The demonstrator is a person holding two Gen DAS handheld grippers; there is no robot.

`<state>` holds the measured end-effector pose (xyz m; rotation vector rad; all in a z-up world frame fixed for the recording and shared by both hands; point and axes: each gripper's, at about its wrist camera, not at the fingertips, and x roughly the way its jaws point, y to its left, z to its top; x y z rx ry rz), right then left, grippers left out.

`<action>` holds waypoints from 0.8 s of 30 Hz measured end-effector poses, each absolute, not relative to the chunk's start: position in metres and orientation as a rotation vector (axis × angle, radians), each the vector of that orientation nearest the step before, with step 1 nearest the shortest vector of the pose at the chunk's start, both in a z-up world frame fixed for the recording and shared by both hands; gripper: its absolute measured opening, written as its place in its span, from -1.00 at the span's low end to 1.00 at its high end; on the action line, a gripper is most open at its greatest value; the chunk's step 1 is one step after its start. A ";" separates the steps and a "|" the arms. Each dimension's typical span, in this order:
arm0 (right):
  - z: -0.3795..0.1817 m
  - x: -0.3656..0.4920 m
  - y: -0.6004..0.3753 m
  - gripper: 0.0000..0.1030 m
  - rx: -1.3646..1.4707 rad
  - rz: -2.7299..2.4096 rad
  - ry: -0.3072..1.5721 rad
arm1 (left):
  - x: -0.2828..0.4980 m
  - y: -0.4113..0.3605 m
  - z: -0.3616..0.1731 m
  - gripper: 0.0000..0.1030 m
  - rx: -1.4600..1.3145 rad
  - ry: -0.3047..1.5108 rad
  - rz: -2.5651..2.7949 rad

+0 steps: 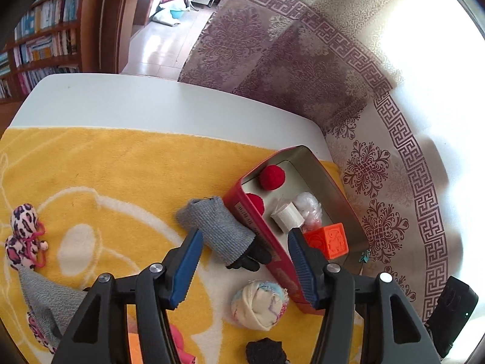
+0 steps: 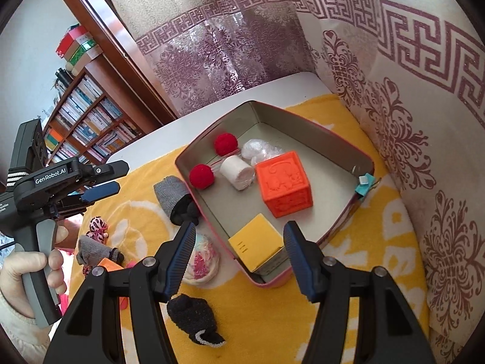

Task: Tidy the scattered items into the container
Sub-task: 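Grasp the black sock with the right tool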

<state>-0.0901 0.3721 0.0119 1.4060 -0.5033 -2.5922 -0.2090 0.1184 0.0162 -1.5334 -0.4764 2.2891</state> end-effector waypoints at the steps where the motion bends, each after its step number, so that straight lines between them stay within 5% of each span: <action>1: 0.011 -0.088 0.367 0.26 1.411 -2.575 -0.493 | -0.205 0.112 0.016 0.16 -1.538 -0.483 2.292; 24: -0.066 -0.058 0.270 0.25 1.705 -2.331 -0.159 | -0.136 0.034 0.001 0.16 -1.625 -0.526 2.250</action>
